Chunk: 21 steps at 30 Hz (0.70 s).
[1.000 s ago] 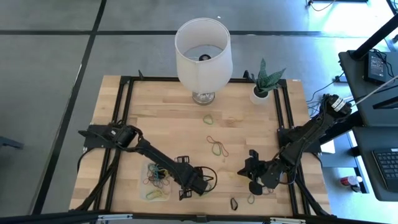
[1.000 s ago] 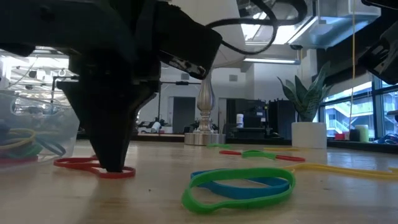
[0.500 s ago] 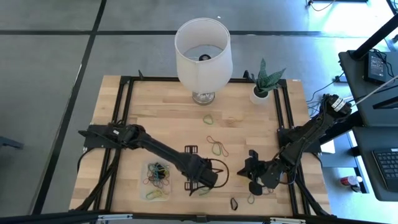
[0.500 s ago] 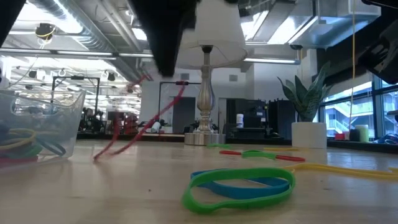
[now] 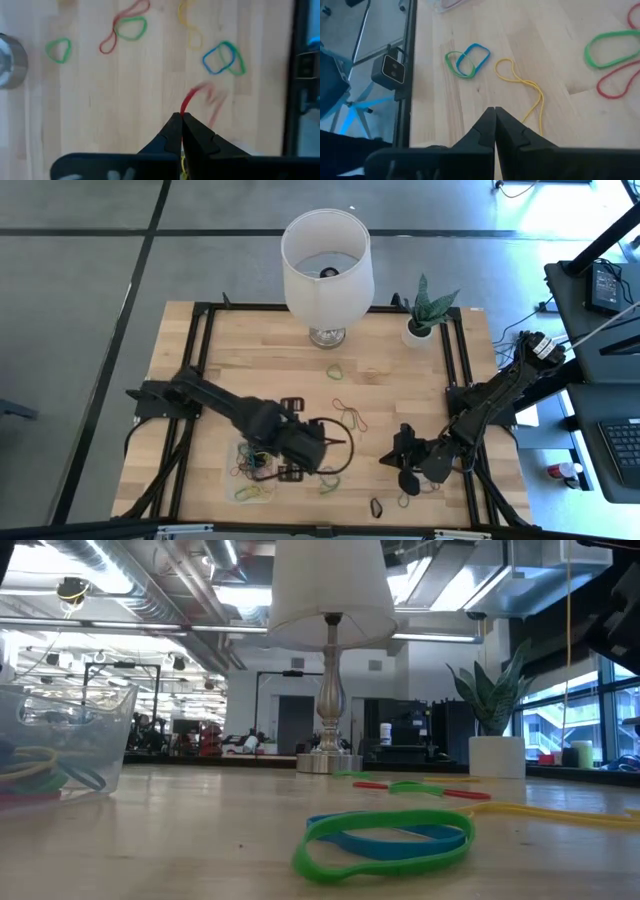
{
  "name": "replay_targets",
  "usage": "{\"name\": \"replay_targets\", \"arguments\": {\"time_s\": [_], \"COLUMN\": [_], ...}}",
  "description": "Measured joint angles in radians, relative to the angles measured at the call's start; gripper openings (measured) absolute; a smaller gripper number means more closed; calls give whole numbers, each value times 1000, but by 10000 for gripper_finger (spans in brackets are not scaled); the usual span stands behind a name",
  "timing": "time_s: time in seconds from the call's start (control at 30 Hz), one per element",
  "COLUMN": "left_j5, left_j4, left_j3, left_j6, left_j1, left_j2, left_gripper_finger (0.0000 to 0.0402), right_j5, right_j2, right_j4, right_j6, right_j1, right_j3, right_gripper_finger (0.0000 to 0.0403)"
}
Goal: Pick and place rubber bands into bin
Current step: Put the red rubber band into the transparent bin
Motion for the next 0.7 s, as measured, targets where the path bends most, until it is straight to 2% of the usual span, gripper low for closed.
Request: {"name": "replay_targets", "arguments": {"time_s": [0.23, 0.5, 0.7], "left_j5": [-2, -26, -54], "left_j4": [0, 2, 7], "left_j3": [0, -2, -163], "left_j6": [-7, 54, 9], "left_j1": [-64, -183, -258], "left_j2": [-101, -117, -152], "left_gripper_finger": [2, 2, 2], "right_j5": [10, 133, 191], "right_j2": [0, 0, 0], "right_j4": [59, 165, 247], "right_j6": [79, 131, 135], "right_j1": [0, 0, 0], "right_j3": [0, 0, 0], "right_gripper_finger": [6, 6, 6]}}
